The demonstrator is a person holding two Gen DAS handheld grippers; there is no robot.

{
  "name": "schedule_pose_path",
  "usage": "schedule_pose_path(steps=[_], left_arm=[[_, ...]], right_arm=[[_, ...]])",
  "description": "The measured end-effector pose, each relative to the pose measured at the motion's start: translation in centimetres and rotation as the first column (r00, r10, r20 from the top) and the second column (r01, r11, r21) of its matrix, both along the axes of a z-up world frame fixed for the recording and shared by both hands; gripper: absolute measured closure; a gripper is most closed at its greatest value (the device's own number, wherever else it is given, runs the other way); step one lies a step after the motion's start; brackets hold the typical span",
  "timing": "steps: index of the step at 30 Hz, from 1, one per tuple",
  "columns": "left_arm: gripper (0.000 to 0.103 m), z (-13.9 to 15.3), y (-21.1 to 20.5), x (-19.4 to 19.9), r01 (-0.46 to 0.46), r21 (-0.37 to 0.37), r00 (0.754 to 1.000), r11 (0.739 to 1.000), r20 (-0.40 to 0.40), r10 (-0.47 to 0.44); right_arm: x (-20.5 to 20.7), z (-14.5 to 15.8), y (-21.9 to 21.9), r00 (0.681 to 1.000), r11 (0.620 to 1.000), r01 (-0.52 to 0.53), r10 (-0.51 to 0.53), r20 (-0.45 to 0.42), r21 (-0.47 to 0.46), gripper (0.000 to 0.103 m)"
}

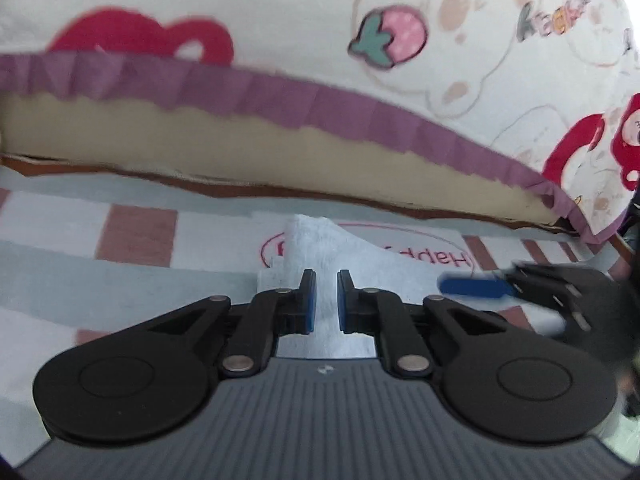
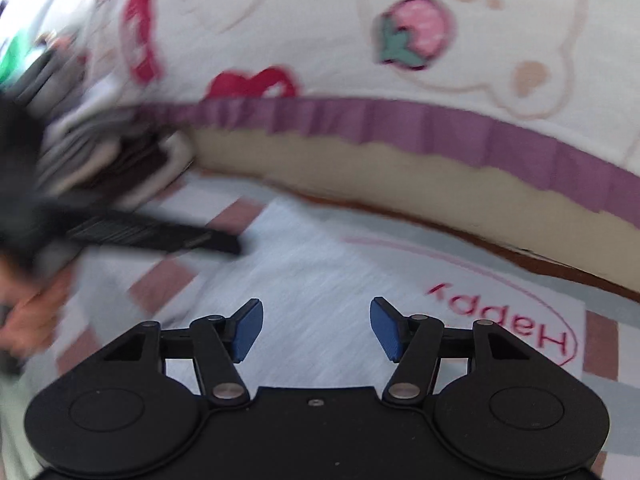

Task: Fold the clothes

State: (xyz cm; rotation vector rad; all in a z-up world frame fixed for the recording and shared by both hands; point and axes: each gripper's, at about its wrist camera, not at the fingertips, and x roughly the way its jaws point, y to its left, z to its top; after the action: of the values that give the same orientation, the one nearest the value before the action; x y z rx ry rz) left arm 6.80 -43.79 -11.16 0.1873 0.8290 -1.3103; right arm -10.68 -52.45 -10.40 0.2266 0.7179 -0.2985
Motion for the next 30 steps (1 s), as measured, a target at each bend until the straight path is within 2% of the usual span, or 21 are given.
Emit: schedule_pose_path(steps=[2,5,7,11,14,16,18,22,23,26,28,29,30], left_arm=[[0.093,-1.2,-1.5,0.1,-0.005,0.049,1.0,0.999,0.014,0.004],[0.093,-2.8,-2.8,0.2,-0.017,0.135,0.998,0.991,0.065,0.008],[0.093,-3.3,-3.2,0.3,-0.027,0.174,0.993,0.984,0.116,0.007],[0.093,-3.5,-3.4,1.4,-0.055,0.192,0.989,0.98,0.146,0.027],[0.093,-3.9,-2.7,2.4,-0.098,0.231,0.989,0.968,0.128,0.07],[0.093,-3.1,-1.6,2.7,-0.092,0.192,0.993,0.977,0.09,0.076],[0.093,-1.7,-0.6,2.5,-0.083,0.136,0.994,0.987,0.079,0.073],[0.093,0.5,1.0,1.7,-0.022,0.029,0.998,0.999,0.065,0.02],[0.093,0.4,0.8,1.5,0.003,0.022,0.999,1.0,0.051,-0.004],[0.093,-0.2,-0.2,1.1,0.088,0.013,0.996,0.996,0.022,-0.088],[0.093,-1.0,-1.7,0.8,0.144,0.027,0.99,0.989,-0.003,-0.144],[0.093,-1.6,-2.8,0.7,0.162,0.057,0.987,0.985,-0.03,-0.16],[0.093,-1.9,-3.6,0.6,0.159,0.1,0.987,0.982,-0.043,-0.155]], right_arm=[[-0.2,0.1,1.2,0.999,0.999,-0.04,0.039,-0.02,-0.023,0.039],[-0.1,-1.5,4.4,0.985,0.987,-0.15,0.144,-0.093,-0.064,0.033],[-0.3,-1.9,6.1,0.985,0.981,-0.148,0.135,-0.106,-0.124,0.032],[-1.2,-2.0,7.5,0.989,0.987,-0.125,0.117,-0.086,-0.103,0.031],[-2.1,-2.0,8.9,0.984,0.983,-0.156,0.146,-0.1,-0.097,0.031],[-2.7,-2.0,9.6,0.977,0.98,-0.196,0.191,-0.099,-0.035,0.031],[-3.3,-2.0,10.0,0.965,0.965,-0.243,0.25,-0.08,0.095,0.03],[-4.1,-1.4,10.3,0.965,0.955,-0.252,0.26,-0.032,0.158,0.031],[-4.4,-0.9,10.1,0.971,0.957,-0.236,0.239,0.005,0.169,0.033],[-4.0,0.3,8.8,0.981,0.969,-0.188,0.177,0.08,0.158,0.033],[-2.2,0.3,7.9,0.98,0.975,-0.195,0.19,0.054,0.11,0.04],[-1.0,-0.1,7.6,0.982,0.978,-0.191,0.189,0.026,0.087,0.044],[0.1,-0.5,7.2,0.982,0.98,-0.187,0.187,-0.002,0.065,0.043]])
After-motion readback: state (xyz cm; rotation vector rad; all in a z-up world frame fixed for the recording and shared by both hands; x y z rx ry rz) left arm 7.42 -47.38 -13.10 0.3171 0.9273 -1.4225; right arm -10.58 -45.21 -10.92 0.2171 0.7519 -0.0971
